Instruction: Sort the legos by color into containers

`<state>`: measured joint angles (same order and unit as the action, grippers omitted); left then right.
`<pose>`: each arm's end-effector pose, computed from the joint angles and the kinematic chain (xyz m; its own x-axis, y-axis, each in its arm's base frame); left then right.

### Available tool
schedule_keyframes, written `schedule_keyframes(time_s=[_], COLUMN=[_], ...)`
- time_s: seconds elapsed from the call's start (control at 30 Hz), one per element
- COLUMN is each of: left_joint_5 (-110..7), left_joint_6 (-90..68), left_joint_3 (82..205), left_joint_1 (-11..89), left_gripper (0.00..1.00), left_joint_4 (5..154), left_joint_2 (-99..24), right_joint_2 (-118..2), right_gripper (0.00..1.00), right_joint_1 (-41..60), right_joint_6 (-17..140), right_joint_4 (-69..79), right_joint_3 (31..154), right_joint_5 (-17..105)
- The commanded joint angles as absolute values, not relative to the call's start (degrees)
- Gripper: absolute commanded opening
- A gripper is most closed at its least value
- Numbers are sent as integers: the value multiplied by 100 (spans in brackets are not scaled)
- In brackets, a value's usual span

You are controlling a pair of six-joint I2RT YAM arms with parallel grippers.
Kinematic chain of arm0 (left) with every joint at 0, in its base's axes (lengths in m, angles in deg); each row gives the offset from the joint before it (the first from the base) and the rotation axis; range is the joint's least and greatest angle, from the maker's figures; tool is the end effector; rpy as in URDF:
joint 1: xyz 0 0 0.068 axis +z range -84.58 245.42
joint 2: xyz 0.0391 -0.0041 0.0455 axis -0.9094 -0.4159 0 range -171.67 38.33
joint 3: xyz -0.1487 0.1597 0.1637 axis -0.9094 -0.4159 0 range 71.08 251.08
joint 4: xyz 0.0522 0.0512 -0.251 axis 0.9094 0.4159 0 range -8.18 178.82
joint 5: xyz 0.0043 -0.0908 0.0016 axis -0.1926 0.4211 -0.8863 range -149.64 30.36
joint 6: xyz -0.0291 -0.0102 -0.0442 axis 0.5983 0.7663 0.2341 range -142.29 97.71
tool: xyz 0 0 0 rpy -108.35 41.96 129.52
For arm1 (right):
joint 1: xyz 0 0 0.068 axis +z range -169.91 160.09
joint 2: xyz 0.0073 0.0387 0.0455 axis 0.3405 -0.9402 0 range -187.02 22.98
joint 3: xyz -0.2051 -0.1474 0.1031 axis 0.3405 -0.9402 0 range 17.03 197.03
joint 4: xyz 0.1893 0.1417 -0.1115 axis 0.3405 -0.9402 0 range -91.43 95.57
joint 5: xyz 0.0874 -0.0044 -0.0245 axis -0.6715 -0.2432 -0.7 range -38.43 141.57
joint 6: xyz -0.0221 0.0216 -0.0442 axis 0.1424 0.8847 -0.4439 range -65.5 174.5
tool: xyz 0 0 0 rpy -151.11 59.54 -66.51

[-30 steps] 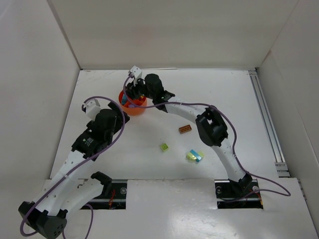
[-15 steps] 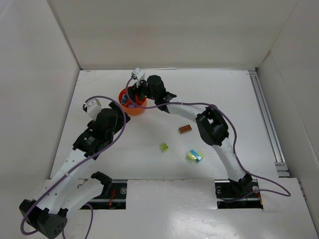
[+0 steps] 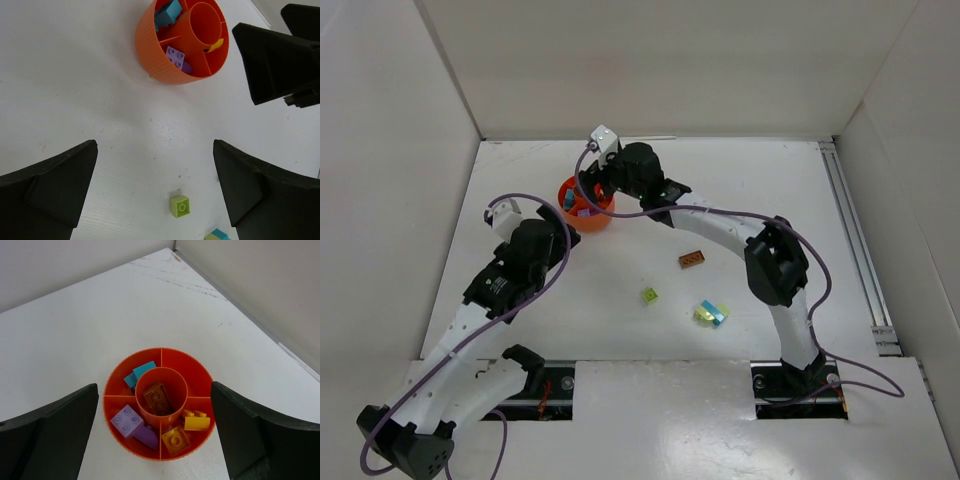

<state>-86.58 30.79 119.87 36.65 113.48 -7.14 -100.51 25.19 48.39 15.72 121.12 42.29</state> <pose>0.1559 -0.0673 0.3255 -0.3134 -0.6409 -0.7007 -0.2849 0.7674 -0.5744 0.3662 0.3755 0.2913 -0.0264 -0.1752 -0.9842 -0.8189 0.5685 -0.0792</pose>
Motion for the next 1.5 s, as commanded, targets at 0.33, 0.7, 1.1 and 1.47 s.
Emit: schedule_keyframes(time_s=[0.33,0.7,1.1,1.47], left_joint_5=[-8644,-8557,-8504,-8443], left_joint_6=[3053,3212,3387,3203], left_joint_3=[12381,12863,13172,13408], left_joint_1=[3677,3677,3730,3835], left_gripper=[100,100,100,100], left_joint_4=[11795,12111,12006,11417], left_joint_2=[-755,-1158,-1844,-2433], right_joint_2=[-9515,-9330,-9093,-8970], right_gripper=[100,100,100,100], right_joint_1=[2764,2764,2703,2395], right_joint_6=[4729,4729,4624,4509], right_joint_4=[84,-708,-1034,-1157], right_joint_3=[12100,12039,12056,11863], right_joint_5=[4849,5043,4920,4788])
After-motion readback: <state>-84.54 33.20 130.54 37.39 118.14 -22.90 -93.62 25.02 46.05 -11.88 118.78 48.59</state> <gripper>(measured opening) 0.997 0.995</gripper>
